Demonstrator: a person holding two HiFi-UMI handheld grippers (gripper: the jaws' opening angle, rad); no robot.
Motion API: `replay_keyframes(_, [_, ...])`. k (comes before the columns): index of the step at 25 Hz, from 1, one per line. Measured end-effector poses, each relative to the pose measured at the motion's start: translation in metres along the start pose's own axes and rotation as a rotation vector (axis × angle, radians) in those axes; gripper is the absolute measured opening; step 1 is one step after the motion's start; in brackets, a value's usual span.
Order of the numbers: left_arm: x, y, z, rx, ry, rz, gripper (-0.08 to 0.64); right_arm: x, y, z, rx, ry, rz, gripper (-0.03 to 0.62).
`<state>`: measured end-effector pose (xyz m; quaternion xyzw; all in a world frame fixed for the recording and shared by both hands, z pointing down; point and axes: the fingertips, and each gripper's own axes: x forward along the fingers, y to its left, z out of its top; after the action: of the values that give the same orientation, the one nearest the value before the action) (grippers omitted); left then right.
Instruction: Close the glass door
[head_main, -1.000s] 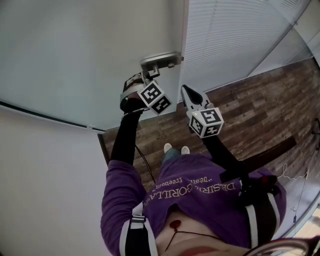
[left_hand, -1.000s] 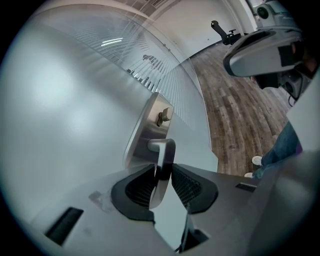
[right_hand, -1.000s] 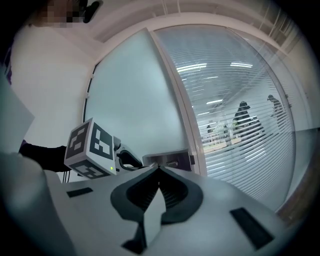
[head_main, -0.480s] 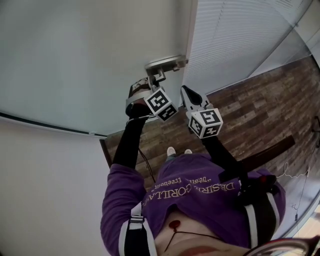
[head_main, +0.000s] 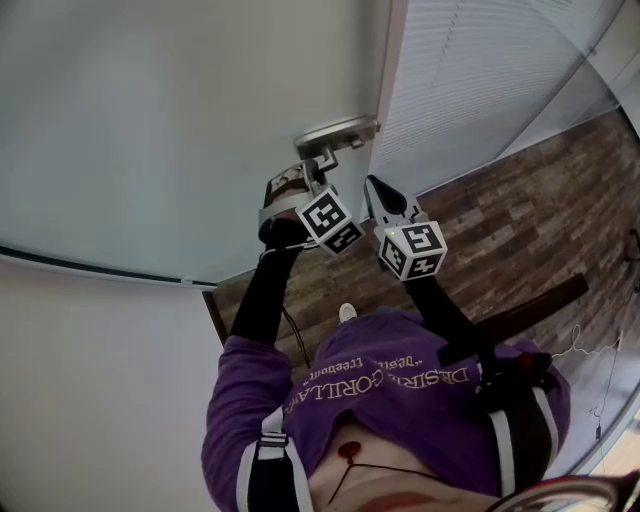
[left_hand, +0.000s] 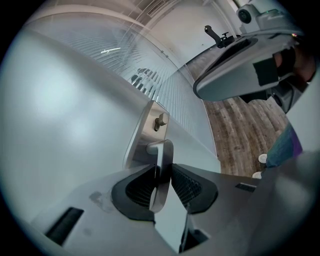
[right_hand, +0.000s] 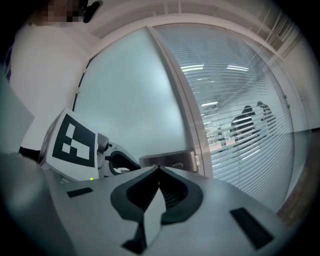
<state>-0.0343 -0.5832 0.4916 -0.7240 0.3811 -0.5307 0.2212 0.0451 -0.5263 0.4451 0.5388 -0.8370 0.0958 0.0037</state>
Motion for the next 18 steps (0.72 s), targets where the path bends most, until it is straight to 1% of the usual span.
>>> replay_keyframes(10, [0.009,0.007,0.000,-0.022,-0.003,0.001,0.100,0.015,0.003,-0.011,0.003,0.020,-0.003,-0.009])
replay_keyframes(18, [0.014,0.012,-0.001,-0.052,0.007,0.005,0.101,0.028,-0.010,-0.009,0.004,0.031,0.037,-0.009])
